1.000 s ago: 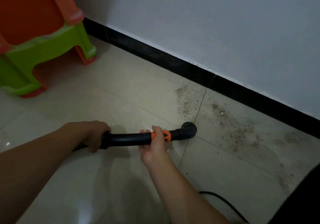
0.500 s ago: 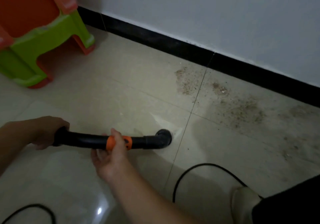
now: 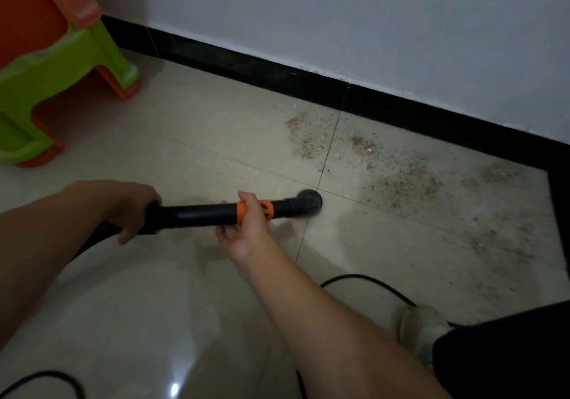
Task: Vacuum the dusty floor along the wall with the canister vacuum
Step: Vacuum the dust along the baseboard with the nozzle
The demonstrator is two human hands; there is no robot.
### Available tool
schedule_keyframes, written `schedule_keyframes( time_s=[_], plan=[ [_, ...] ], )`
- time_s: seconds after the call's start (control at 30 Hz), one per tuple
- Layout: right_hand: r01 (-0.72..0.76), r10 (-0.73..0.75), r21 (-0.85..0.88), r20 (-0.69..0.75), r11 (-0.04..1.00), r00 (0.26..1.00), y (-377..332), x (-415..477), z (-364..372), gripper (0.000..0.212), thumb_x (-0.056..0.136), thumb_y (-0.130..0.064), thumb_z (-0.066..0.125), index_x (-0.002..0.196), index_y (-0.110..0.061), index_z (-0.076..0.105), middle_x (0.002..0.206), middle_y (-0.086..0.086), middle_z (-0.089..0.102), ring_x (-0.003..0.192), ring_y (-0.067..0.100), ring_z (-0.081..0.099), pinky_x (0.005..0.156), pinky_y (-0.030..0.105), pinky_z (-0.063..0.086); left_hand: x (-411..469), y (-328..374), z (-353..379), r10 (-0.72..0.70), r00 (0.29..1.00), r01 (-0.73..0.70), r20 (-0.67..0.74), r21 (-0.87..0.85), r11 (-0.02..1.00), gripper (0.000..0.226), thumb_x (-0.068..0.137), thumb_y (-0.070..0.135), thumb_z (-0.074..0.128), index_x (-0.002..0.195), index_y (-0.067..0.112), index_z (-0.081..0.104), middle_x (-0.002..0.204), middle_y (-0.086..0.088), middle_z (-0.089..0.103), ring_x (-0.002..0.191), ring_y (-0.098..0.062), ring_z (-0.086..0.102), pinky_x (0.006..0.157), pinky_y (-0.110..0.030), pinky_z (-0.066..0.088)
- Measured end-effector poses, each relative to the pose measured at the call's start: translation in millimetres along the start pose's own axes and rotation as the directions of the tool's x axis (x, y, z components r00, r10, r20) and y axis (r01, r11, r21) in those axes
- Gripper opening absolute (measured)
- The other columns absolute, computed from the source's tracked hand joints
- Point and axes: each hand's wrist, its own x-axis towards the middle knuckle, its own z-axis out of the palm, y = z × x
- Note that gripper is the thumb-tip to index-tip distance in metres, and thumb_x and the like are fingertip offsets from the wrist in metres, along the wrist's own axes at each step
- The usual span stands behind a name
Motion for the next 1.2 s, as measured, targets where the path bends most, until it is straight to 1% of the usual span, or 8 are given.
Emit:
schedule_keyframes(
  time_s=[0.23,0.4,0.6,0.7,0.87,1.03,1.13,1.2],
  plan=[
    [0.049,-0.05,-0.008,-0.046,0.999,0.998,-14,6,6,0.021,0.082,-0.021,0.068,0.095,-0.013,0.054,0.08,0.007,0.071,0.076,0.021,0.067,0.062,0.031,0.05,-7,0,-9,-0.002,0.996,-0.008,-0.091,-0.113,0.994,0.048,0.055,0.001,0.08,0.092,0.022,0.059,0.095,-0.001,0.064,0.089,-0.022,0.061,0.069,-0.029,0.049],
    [0.232,-0.215,0.123,-0.134,0.965,0.967,-70,21,-13,0.011,0.086,-0.008,0.06,0.088,-0.007,0.05,0.072,0.009,0.054,0.063,0.025,0.058,0.069,0.039,0.055,9,57,-24,0.124,0.983,-0.146,-0.138,-0.157,0.977,0.046,0.055,0.013,0.084,0.09,0.026,0.058,0.094,-0.001,0.064,0.09,-0.022,0.063,0.075,-0.033,0.052],
    [0.234,-0.24,-0.116,-0.038,0.965,0.97,-107,49,5,0.011,0.086,-0.005,0.058,0.082,-0.007,0.047,0.064,0.005,0.045,0.048,0.018,0.045,0.054,0.031,0.047,20,84,-12,0.162,0.975,-0.199,-0.154,-0.263,0.944,0.054,0.055,0.037,0.086,0.097,0.025,0.053,0.096,0.002,0.059,0.088,-0.019,0.06,0.076,-0.03,0.05],
    [0.249,-0.256,-0.113,-0.059,0.962,0.965,-104,52,4,0.012,0.086,-0.007,0.061,0.086,-0.008,0.049,0.062,0.005,0.046,0.044,0.017,0.047,0.051,0.029,0.047,18,86,-8,0.179,0.97,-0.22,-0.163,-0.278,0.935,0.05,0.057,0.036,0.085,0.095,0.025,0.054,0.095,0.002,0.06,0.086,-0.018,0.06,0.074,-0.029,0.05],
    [0.37,-0.373,-0.05,-0.192,0.928,0.908,-82,48,-23,0.013,0.083,-0.007,0.064,0.087,-0.009,0.052,0.058,0.006,0.05,0.037,0.019,0.052,0.046,0.03,0.051,14,89,-7,0.203,0.976,-0.214,-0.072,-0.217,0.953,0.047,0.058,0.03,0.085,0.097,0.022,0.059,0.096,-0.001,0.065,0.088,-0.02,0.064,0.074,-0.031,0.053],
    [0.279,-0.329,-0.306,-0.126,0.91,0.936,-81,53,17,0.013,0.086,-0.012,0.064,0.085,-0.008,0.052,0.065,0.008,0.053,0.044,0.02,0.056,0.052,0.033,0.055,9,73,2,0.189,0.982,-0.171,0.013,-0.366,0.915,0.047,0.06,0.029,0.087,0.1,0.014,0.067,0.098,-0.003,0.07,0.089,-0.019,0.068,0.083,-0.036,0.057],
    [0.257,-0.31,-0.304,-0.141,0.917,0.94,-81,55,19,0.013,0.087,-0.013,0.065,0.088,-0.007,0.054,0.069,0.008,0.055,0.047,0.021,0.058,0.062,0.037,0.058,8,65,-3,0.192,0.981,-0.172,0.017,-0.371,0.913,0.046,0.059,0.027,0.087,0.099,0.015,0.067,0.098,-0.003,0.07,0.089,-0.019,0.068,0.085,-0.036,0.057],
    [0.274,-0.329,-0.273,-0.179,0.922,0.927,-76,57,5,0.015,0.086,-0.015,0.067,0.093,-0.008,0.056,0.07,0.006,0.057,0.044,0.018,0.061,0.053,0.03,0.057,9,67,-6,0.186,0.982,-0.168,0.03,-0.303,0.938,0.049,0.06,0.028,0.087,0.102,0.017,0.065,0.1,-0.002,0.069,0.091,-0.019,0.067,0.085,-0.035,0.056]
  ],
)
